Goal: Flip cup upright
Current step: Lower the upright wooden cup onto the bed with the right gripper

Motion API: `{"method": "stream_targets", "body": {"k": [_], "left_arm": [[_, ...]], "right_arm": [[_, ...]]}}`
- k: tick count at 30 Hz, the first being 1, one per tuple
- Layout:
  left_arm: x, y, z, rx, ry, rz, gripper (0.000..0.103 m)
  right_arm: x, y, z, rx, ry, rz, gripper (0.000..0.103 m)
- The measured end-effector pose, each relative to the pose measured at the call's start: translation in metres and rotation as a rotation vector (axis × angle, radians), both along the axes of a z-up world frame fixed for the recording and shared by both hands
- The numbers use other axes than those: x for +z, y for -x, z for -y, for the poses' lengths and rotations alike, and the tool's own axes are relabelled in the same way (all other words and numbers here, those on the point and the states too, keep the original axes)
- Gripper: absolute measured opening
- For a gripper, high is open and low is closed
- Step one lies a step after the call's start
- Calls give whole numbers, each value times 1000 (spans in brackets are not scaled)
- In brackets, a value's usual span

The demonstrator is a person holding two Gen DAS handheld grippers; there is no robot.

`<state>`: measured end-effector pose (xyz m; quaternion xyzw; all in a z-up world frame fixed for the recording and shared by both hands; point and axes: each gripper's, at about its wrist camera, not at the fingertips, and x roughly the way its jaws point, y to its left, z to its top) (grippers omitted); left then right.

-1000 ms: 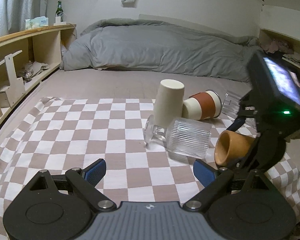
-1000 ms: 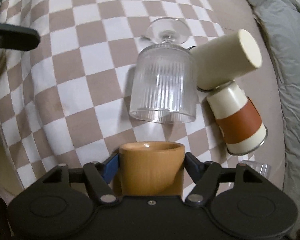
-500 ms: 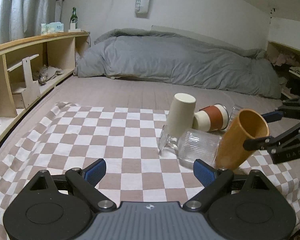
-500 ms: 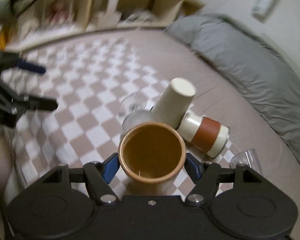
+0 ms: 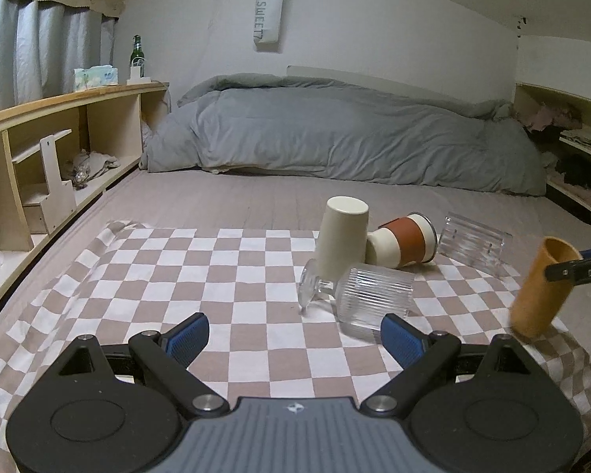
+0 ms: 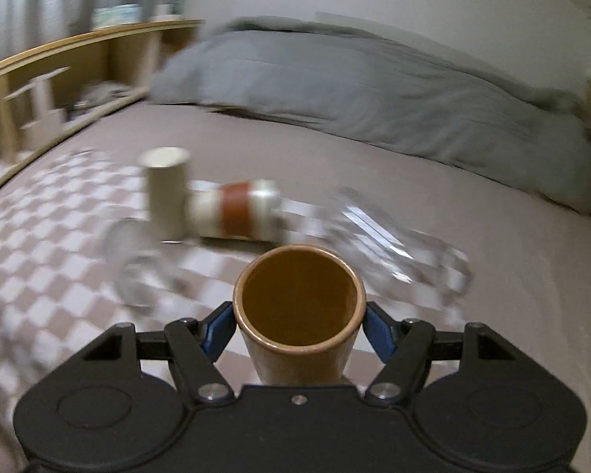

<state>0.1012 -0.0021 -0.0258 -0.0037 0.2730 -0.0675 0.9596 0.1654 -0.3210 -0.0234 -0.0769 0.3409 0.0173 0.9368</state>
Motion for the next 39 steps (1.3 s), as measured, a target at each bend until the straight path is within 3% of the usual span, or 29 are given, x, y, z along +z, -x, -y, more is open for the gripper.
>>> {"method": "stream_targets", "body": {"k": [5,10,22,24,26,33,39], "left_arm": [[-2,0,4,-5,-10,-1,94],[-3,-1,7,-9,-21,-4,94],[-3,-2,13,-27,-39,0,94],[-2,0,15,-40,-45,9,94],[0,3,16,-47,-53,19,94],[7,10,20,-69,-52,33,94],[22,14,30,-105,-47,49,95]], "right_arm": [[-14,0,42,-131,-12,-41,71],[-18,8,64,-180,-58,-37,71],[-21,11,64,-194,-45,-20,71],[-18,15,64,-208,-48,-5,75],[-14,19,62,-215,-43,13,85],[2,35,53,-229,-70,73,89],[23,68,37,-260,-152,141,93]]}}
